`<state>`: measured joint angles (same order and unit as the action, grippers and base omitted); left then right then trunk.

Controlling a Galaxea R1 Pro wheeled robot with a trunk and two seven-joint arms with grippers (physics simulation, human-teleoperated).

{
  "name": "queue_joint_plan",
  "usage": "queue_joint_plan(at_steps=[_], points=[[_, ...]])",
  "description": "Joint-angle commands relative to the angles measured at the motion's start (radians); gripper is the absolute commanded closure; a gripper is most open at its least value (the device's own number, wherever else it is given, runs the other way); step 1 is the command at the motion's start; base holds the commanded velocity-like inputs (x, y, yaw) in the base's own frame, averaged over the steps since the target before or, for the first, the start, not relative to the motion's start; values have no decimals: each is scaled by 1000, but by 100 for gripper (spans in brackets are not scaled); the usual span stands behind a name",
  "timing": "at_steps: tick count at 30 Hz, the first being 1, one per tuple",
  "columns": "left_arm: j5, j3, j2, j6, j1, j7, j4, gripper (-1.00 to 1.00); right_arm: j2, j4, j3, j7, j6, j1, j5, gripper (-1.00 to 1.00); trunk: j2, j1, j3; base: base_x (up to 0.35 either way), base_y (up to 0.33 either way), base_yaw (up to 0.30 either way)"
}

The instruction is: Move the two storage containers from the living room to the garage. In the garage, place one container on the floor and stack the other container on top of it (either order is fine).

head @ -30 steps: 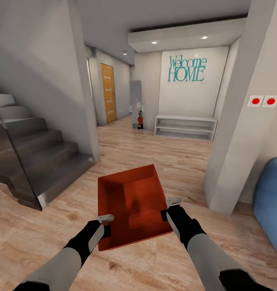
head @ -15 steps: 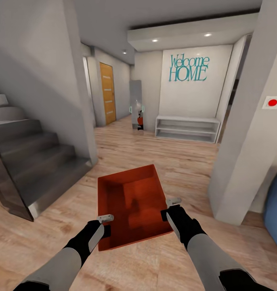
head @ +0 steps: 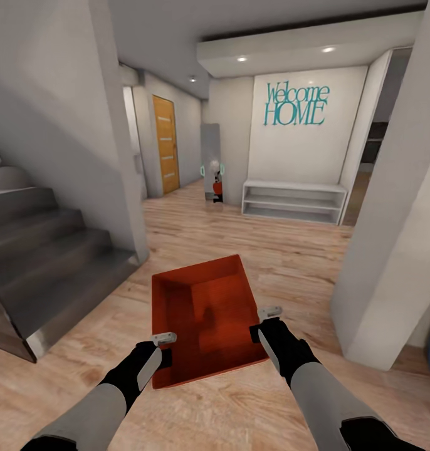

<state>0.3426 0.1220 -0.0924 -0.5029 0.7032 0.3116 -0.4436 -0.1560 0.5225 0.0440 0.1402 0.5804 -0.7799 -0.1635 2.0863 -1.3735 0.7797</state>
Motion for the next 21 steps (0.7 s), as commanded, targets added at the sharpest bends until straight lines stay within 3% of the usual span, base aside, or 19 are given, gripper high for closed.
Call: queue_joint_plan(at_steps=[1, 21], points=[[13, -5, 6, 1, -1, 0, 0, 100, 1, 2, -4, -18, -5, -2, 91, 100, 0, 0, 0, 337, 0, 0], [13, -5, 6, 1, -1, 0, 0, 100, 1, 2, -4, -18, -5, -2, 90, 100, 0, 0, 0, 336, 0, 0]])
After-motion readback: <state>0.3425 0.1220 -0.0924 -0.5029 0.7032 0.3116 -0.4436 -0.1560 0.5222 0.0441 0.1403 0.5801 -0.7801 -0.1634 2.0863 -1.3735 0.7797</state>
